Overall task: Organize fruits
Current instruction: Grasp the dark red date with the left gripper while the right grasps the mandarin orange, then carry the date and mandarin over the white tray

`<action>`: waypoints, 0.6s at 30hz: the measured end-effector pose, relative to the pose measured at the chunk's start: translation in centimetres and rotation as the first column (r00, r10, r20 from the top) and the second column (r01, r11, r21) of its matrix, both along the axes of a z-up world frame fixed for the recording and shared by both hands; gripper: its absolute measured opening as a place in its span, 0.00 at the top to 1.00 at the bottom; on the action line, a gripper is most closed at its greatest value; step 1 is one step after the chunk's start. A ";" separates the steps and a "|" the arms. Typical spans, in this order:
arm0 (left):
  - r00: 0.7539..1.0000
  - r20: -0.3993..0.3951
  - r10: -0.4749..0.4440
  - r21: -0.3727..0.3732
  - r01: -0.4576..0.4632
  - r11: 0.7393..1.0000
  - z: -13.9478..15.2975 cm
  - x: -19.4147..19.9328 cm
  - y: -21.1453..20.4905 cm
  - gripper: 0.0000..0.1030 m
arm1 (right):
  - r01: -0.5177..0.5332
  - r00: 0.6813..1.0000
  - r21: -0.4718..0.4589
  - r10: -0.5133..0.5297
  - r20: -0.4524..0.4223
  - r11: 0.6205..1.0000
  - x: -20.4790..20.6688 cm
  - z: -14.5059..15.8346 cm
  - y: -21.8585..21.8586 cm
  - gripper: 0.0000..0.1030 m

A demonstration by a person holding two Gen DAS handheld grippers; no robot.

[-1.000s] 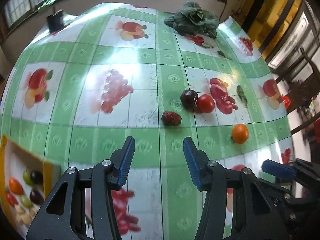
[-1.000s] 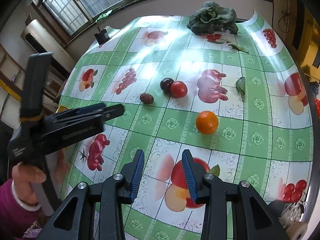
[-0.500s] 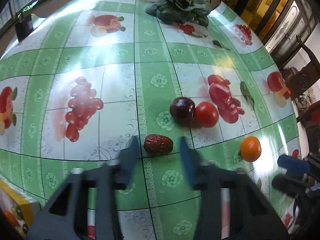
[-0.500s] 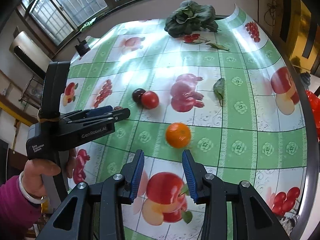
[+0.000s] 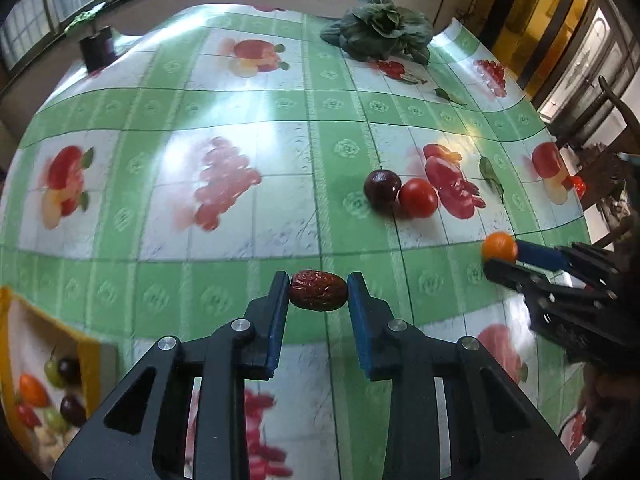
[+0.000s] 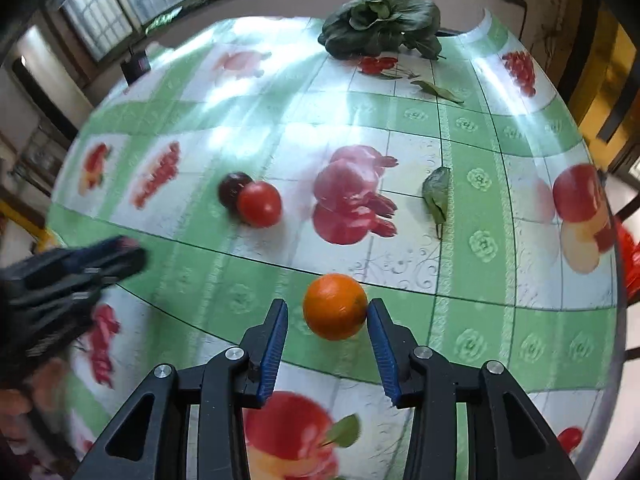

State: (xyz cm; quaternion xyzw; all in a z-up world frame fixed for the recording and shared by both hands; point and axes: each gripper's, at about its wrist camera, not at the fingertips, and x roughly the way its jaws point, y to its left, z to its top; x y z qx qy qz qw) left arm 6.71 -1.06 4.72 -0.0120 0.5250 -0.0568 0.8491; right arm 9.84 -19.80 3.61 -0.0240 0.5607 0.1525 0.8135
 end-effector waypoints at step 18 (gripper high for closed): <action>0.988 0.075 0.135 0.068 -0.140 0.988 3.8 -7.7 5.3 0.72 | -0.137 0.990 0.131 0.133 0.039 0.982 -6.2 5.3 4.3 0.71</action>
